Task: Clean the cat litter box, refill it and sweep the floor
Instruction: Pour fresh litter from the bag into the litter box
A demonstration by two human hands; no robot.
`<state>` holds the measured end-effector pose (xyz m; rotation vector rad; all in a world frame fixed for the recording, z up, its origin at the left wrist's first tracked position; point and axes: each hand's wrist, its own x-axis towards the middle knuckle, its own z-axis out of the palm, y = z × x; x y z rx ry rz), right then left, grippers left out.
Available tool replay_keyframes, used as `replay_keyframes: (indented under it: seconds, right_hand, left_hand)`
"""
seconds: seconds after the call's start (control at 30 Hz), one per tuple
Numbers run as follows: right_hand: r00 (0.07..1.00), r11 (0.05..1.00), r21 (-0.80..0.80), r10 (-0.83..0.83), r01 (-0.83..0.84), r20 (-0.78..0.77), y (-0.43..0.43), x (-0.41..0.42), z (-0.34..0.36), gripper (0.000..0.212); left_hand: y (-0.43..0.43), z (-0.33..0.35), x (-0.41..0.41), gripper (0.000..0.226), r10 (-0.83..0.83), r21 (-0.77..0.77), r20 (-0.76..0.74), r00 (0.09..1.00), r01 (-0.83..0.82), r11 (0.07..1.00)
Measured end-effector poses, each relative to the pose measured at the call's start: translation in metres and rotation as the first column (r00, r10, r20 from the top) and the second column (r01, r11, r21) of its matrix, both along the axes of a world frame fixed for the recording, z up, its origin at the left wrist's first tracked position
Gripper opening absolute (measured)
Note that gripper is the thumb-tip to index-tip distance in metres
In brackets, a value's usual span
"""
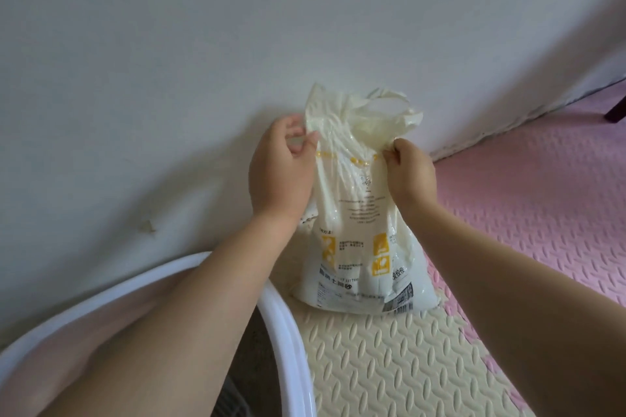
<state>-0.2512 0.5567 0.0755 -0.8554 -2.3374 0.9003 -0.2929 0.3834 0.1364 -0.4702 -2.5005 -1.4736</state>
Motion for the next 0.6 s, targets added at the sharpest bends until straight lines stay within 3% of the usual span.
replay_keyframes:
  seconds: [0.1, 0.2, 0.37, 0.47, 0.6]
  right_hand:
    - [0.999, 0.999, 0.022, 0.043, -0.043, 0.010, -0.001, -0.008, -0.005, 0.036]
    - [0.998, 0.998, 0.018, 0.054, -0.054, -0.029, -0.009, -0.006, -0.012, 0.032]
    - [0.992, 0.999, -0.027, 0.015, -0.019, -0.123, -0.003, 0.003, -0.014, 0.026]
    - [0.989, 0.999, -0.037, 0.021, -0.026, -0.148, -0.001, -0.004, -0.008, 0.026]
    - [0.986, 0.996, -0.024, 0.087, -0.091, -0.144, -0.011, -0.032, 0.004, 0.026]
  left_hand:
    - [-0.007, -0.027, 0.015, 0.056, -0.166, -0.114, 0.099, 0.981, 0.177, 0.978]
    - [-0.008, -0.049, 0.022, 0.071, -0.165, -0.141, 0.215, 0.963, 0.198, 0.970]
    - [-0.003, -0.056, 0.028, 0.016, -0.044, -0.136, 0.218, 0.975, 0.075, 0.988]
    - [-0.014, -0.060, 0.036, 0.018, 0.076, -0.072, 0.160, 0.984, -0.065, 0.995]
    - [-0.028, -0.063, 0.034, 0.020, 0.124, -0.073, 0.129, 0.984, -0.116, 0.991]
